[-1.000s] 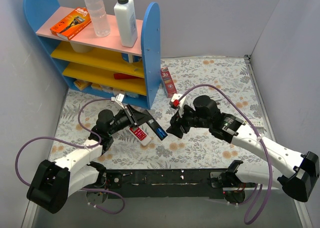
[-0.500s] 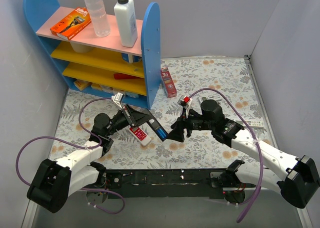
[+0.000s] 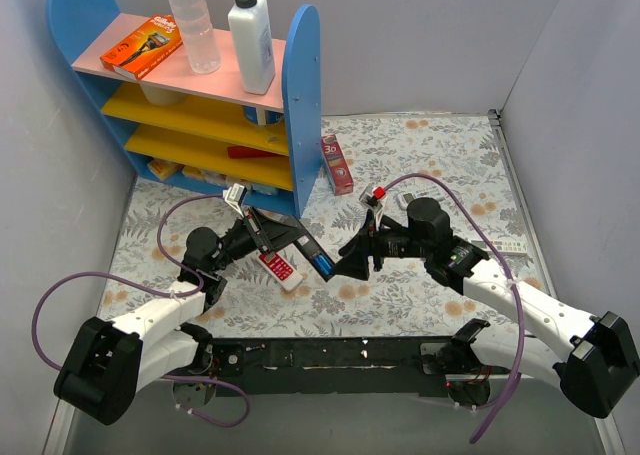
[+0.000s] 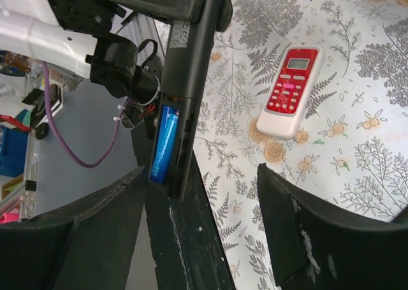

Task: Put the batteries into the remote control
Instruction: Adjust the battery in the remote control.

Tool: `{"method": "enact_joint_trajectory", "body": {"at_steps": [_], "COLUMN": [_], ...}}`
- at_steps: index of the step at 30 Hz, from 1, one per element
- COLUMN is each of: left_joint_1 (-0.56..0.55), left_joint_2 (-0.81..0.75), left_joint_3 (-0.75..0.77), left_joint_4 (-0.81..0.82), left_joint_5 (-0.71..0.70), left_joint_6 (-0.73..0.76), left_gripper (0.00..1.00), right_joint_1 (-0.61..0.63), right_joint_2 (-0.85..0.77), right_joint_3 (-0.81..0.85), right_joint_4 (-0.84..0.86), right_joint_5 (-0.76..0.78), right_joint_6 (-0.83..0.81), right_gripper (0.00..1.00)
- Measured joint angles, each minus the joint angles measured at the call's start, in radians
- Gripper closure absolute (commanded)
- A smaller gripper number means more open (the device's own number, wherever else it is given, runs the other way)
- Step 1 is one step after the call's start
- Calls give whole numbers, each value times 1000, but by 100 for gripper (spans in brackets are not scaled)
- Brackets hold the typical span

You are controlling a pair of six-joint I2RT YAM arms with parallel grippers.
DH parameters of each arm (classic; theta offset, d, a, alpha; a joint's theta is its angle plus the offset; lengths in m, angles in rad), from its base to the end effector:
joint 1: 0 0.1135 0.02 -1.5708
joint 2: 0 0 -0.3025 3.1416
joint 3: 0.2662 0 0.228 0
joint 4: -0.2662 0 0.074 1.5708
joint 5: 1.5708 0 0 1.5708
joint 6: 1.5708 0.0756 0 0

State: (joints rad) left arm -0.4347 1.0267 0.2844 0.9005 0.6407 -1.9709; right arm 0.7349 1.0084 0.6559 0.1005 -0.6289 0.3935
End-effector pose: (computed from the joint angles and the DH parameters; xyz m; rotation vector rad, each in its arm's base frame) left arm 0.1614 -0.1248 0.2890 -0.7697 1.8349 -2.2496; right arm 0.1310 0.1783 0.3161 -0.8099 1.8250 1.3346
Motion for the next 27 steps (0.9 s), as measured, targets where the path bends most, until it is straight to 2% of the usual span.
{"method": "enact_joint_trajectory", "body": {"at_steps": [14,27], "left_joint_1": [0,0], "left_joint_2": [0,0], "left_joint_3": [0,0], "left_joint_4": [-2,-2], "left_joint_5": [-1,-6], "left_joint_6": [-13,-23], "left_gripper": [100,100], "right_joint_1": [-2,0], "right_joint_2": [18,42], "right_joint_3": [-19,-26], "right_joint_4": [95,123], "right_joint_5": [-58,-84], "right_joint_6": [58,65], "right_gripper": [26,49]}}
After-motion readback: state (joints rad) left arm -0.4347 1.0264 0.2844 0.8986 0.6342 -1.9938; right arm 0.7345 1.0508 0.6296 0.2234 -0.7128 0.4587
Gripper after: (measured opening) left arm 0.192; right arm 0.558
